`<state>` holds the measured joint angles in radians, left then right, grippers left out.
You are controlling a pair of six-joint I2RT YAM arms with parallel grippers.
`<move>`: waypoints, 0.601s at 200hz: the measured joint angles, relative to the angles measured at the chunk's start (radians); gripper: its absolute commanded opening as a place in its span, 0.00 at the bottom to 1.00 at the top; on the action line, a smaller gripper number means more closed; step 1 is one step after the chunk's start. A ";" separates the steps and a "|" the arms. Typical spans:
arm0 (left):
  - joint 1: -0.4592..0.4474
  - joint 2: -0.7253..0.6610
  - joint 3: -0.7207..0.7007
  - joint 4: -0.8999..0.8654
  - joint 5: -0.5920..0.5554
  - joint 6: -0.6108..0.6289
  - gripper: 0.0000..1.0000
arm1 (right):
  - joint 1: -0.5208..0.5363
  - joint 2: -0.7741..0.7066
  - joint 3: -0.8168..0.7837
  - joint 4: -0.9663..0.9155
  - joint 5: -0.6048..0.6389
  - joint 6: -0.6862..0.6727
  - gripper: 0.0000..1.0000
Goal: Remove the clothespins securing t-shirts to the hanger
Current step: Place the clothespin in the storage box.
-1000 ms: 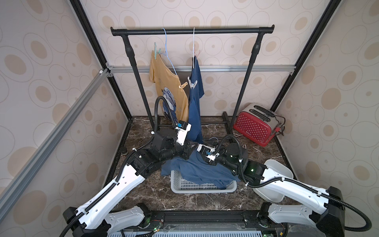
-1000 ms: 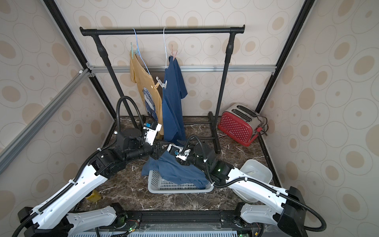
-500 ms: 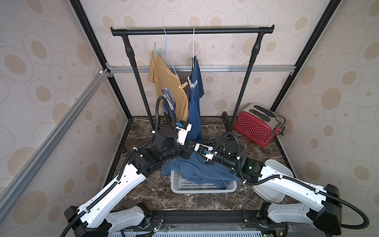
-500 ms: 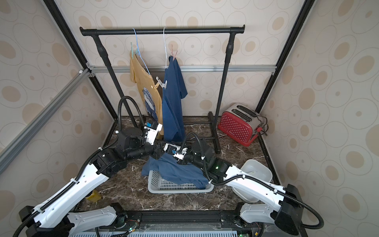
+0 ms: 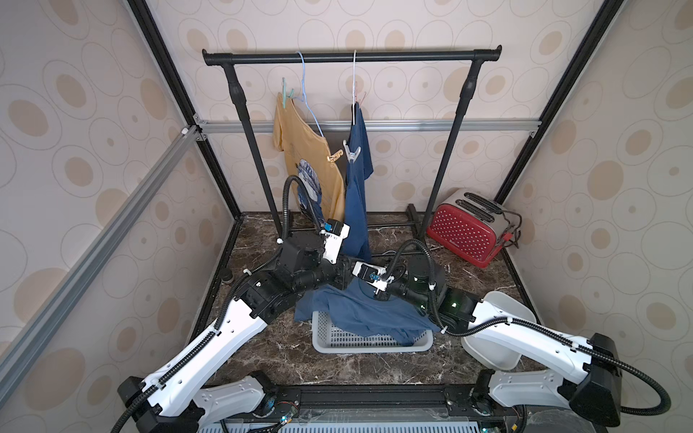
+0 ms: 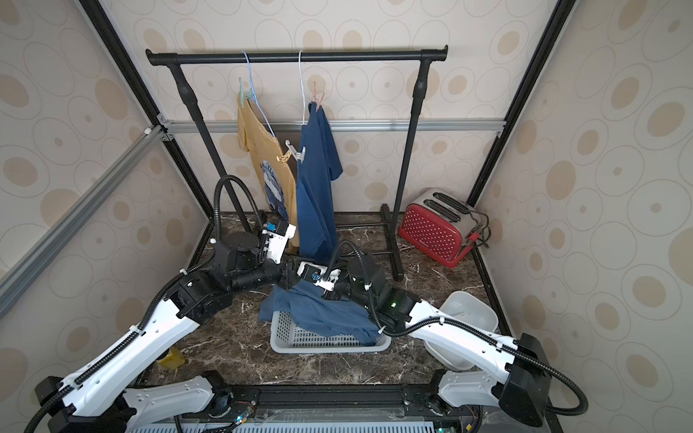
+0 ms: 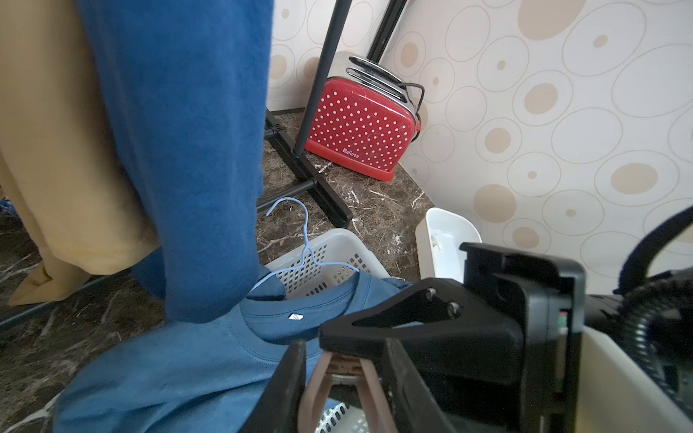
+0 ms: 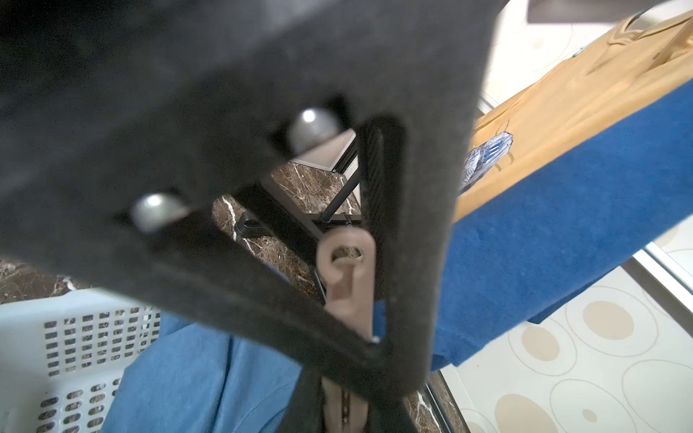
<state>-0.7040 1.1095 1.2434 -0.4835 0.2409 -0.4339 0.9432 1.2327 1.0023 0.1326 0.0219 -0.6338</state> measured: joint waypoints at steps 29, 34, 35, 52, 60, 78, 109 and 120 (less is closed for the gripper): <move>0.002 -0.001 -0.014 0.008 -0.004 -0.007 0.59 | 0.000 -0.003 0.000 -0.022 0.008 -0.007 0.07; 0.002 -0.002 -0.018 0.012 -0.004 -0.011 0.60 | 0.000 -0.005 0.000 -0.028 0.009 -0.008 0.07; 0.002 -0.002 -0.018 0.012 -0.003 -0.011 0.61 | 0.000 -0.006 0.000 -0.029 0.010 -0.009 0.07; 0.002 -0.005 -0.029 0.019 -0.004 -0.014 0.66 | 0.000 -0.019 0.000 -0.048 0.018 -0.015 0.06; 0.002 -0.005 -0.029 0.020 -0.004 -0.014 0.68 | -0.001 -0.027 -0.001 -0.054 0.020 -0.018 0.05; 0.007 -0.005 -0.030 0.028 -0.004 -0.011 0.73 | -0.002 -0.047 -0.004 -0.064 0.028 -0.021 0.04; 0.024 -0.008 -0.031 0.047 0.009 -0.008 0.76 | -0.009 -0.074 -0.018 -0.080 0.039 -0.023 0.04; 0.032 -0.011 -0.037 0.056 0.017 -0.008 0.76 | -0.014 -0.080 -0.027 -0.084 0.040 -0.022 0.03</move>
<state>-0.6720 1.0985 1.2064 -0.4278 0.2581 -0.4416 0.9287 1.1526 0.9756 0.0486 0.0616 -0.6559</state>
